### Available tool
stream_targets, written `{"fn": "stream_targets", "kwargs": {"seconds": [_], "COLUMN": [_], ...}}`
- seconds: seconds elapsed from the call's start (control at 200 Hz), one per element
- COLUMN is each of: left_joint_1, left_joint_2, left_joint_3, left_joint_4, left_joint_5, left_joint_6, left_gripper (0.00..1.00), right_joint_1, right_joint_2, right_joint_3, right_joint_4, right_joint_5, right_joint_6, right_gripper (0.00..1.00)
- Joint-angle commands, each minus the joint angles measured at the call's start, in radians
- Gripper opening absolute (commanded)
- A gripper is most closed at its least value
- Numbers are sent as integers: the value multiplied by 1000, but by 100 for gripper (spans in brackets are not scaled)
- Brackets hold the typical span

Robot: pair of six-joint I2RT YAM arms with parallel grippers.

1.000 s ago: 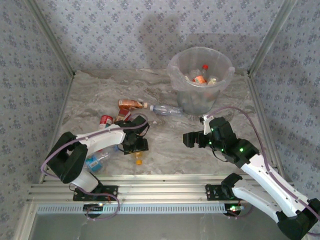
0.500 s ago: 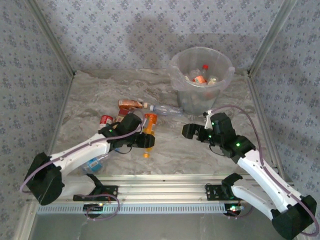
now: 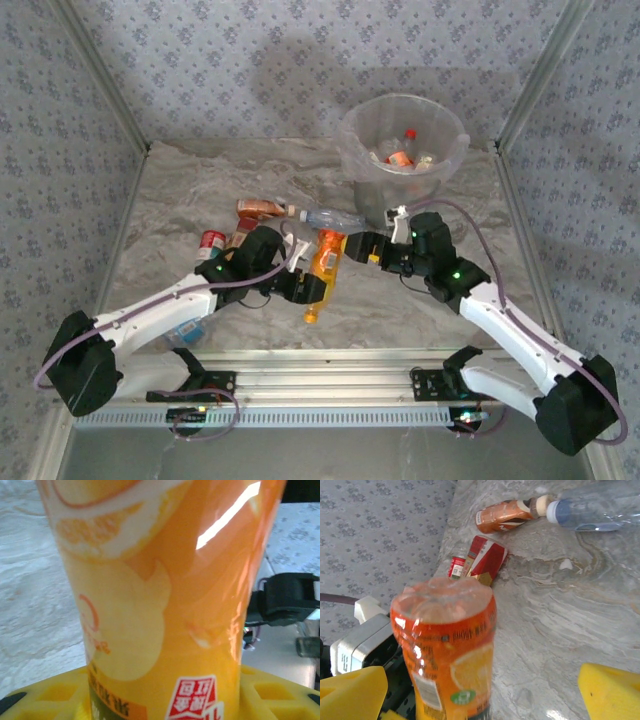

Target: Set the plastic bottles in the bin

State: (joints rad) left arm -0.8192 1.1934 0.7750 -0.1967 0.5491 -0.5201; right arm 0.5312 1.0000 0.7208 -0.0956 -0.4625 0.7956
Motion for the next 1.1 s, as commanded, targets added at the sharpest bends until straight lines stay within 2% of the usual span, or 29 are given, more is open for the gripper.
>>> {"fn": "stream_targets", "kwargs": {"seconds": [0.0, 0.225, 0.44, 0.62, 0.775, 0.899, 1.094], "left_joint_1": [-19, -62, -70, -71, -70, -71, -71], "left_joint_2": [11, 64, 70, 77, 54, 39, 17], "left_joint_3": [41, 81, 93, 110, 172, 275, 373], "left_joint_4": [80, 94, 100, 105, 74, -15, -52], "left_joint_5": [83, 83, 64, 62, 21, -47, -112], "left_joint_6": [11, 15, 23, 30, 80, 154, 284], "left_gripper": [54, 54, 55, 68, 99, 100, 100], "right_joint_1": [11, 32, 33, 18, -6, -48, -105], "right_joint_2": [22, 59, 37, -6, -71, -114, -145], "right_joint_3": [32, 46, 28, 32, 86, 178, 372], "right_joint_4": [96, 137, 142, 113, -24, -172, -374], "right_joint_5": [-50, -67, -36, -29, 20, 59, 156], "right_joint_6": [28, 34, 46, 41, -30, -113, -239], "right_gripper": [100, 96, 70, 59, 57, 57, 56]}}
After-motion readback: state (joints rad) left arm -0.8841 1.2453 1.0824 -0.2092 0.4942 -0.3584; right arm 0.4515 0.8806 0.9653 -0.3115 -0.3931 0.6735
